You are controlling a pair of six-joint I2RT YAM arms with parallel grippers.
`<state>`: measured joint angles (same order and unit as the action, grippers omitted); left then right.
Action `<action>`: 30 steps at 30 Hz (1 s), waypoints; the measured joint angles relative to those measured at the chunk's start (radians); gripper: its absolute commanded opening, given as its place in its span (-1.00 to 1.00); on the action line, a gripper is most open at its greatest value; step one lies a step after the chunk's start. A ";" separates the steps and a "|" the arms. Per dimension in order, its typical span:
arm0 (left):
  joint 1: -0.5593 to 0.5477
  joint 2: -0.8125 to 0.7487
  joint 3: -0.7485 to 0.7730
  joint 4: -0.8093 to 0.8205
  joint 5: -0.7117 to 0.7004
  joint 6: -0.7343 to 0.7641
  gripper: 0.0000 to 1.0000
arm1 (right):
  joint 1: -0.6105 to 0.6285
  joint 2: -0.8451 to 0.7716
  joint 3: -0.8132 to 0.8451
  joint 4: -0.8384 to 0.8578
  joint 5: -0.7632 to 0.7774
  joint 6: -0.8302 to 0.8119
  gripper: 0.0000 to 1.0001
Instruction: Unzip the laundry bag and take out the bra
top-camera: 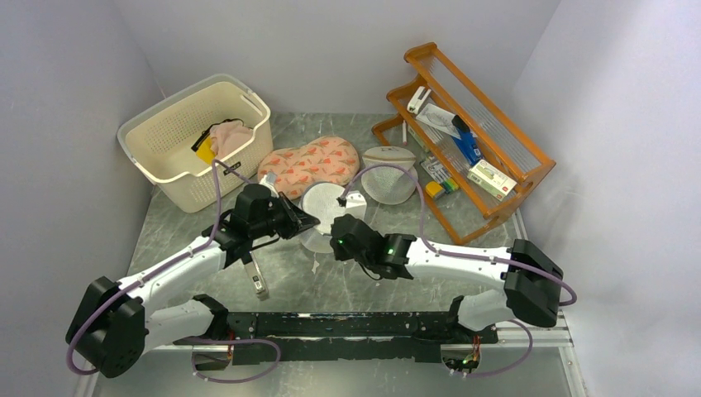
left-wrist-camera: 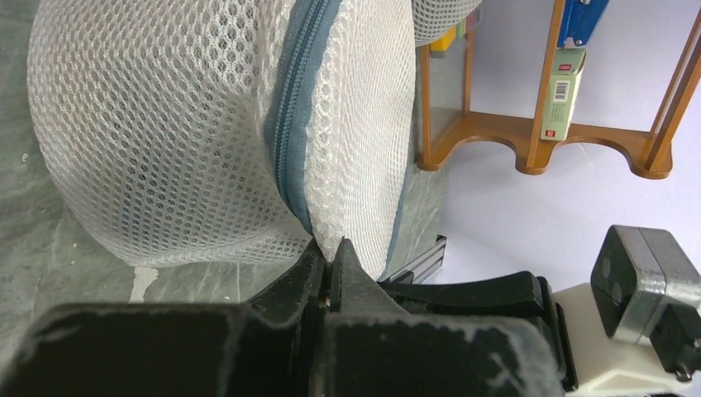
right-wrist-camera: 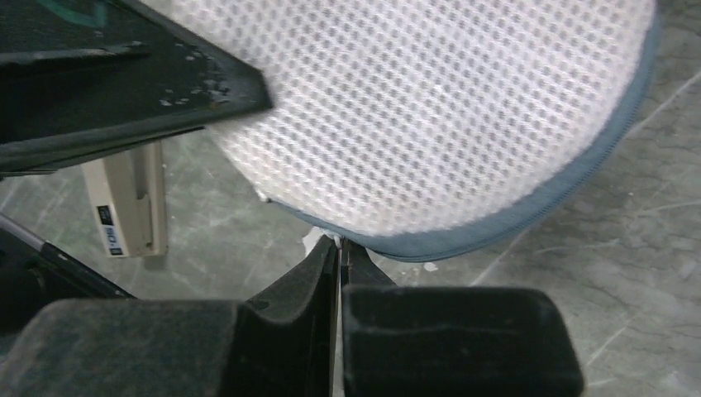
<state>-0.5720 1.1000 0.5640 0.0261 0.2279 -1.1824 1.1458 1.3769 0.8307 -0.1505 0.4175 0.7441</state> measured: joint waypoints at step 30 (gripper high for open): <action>0.013 -0.151 0.101 -0.221 -0.051 0.349 0.83 | -0.328 -0.178 -0.163 0.106 -0.439 -0.413 -1.00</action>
<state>-0.5587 0.9489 0.6647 -0.1947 0.1764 -0.8330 0.8173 1.1992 0.6674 -0.0441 -0.0219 0.3313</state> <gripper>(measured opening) 0.905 0.007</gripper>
